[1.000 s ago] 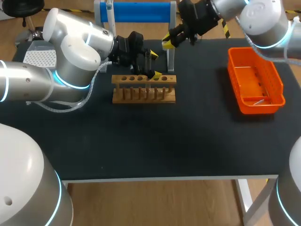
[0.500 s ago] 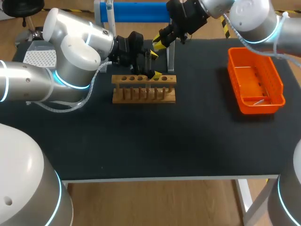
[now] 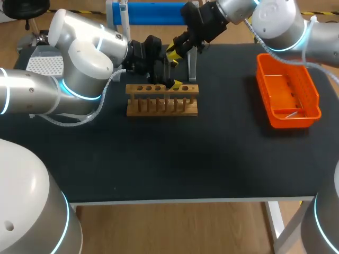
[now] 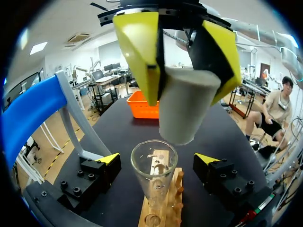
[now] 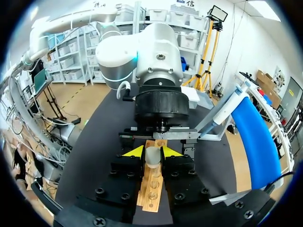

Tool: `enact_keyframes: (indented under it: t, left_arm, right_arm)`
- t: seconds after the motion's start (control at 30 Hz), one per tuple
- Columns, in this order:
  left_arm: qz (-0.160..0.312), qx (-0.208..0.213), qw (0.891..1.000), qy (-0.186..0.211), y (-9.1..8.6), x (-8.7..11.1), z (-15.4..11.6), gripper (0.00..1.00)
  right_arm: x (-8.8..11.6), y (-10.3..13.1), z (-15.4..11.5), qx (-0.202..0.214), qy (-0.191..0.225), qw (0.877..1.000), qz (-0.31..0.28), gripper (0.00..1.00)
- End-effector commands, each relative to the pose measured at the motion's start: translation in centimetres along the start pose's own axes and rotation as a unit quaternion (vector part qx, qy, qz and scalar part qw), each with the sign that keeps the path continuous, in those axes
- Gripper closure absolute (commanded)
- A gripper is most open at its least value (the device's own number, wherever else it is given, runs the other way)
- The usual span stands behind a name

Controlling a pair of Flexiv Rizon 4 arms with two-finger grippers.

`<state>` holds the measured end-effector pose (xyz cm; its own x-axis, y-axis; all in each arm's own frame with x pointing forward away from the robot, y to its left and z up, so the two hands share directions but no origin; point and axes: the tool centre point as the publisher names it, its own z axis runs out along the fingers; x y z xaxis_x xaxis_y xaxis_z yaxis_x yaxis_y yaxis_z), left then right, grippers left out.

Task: Invert the test tube, pick up the pipette, mount the tip to pipette, aspirate from beaker and dispense into the tube, eject the tip, return the pipette, and cap with the stopper.

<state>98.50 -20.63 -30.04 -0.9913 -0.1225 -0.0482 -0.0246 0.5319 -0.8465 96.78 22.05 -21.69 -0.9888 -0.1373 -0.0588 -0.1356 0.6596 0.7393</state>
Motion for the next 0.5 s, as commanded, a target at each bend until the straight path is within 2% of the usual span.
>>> enact_keyframes:
  t: [0.03,0.5]
  left_arm:
    - [0.0,-0.001,1.0,0.001,-0.04,-0.05,-0.02,0.0]
    - [0.0,-0.001,1.0,0.001,-0.04,-0.05,-0.02,0.0]
  right_arm:
    - [-0.25,-0.14,0.18,0.001,0.003,1.0,0.002,1.0]
    - [0.04,-0.72,0.73,0.011,0.007,1.0,0.005,1.0]
